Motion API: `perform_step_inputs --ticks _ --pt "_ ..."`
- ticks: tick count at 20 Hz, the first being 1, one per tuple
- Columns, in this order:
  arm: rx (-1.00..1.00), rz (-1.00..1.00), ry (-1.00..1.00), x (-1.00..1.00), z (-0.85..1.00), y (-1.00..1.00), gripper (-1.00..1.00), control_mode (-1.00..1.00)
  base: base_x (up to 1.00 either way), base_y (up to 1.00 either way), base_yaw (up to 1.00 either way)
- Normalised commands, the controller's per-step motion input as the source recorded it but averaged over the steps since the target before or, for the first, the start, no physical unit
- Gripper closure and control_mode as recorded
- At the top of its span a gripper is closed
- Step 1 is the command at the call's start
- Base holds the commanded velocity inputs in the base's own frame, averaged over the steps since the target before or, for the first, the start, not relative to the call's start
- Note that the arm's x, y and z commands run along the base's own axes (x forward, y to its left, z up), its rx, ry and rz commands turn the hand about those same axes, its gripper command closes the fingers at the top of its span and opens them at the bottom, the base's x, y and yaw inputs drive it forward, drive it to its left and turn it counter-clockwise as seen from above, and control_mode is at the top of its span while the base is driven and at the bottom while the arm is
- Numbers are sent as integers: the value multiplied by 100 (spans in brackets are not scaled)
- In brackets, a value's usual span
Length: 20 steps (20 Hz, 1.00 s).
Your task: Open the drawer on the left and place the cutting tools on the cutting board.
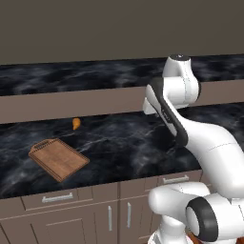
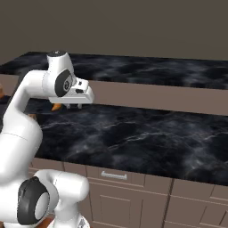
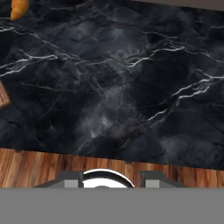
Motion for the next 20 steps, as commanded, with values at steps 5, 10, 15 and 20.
perform_step_inputs --ticks 5,10,15,20 --pt "0 1 2 -17 -4 20 -100 -100 0 0 0" --pt "-12 8 -7 -48 -2 60 -100 -100 0 0 0" --pt "-21 13 -11 -55 0 93 -100 -100 0 0 0" --pt "-27 14 -7 -52 0 100 -100 -100 0 0 0"
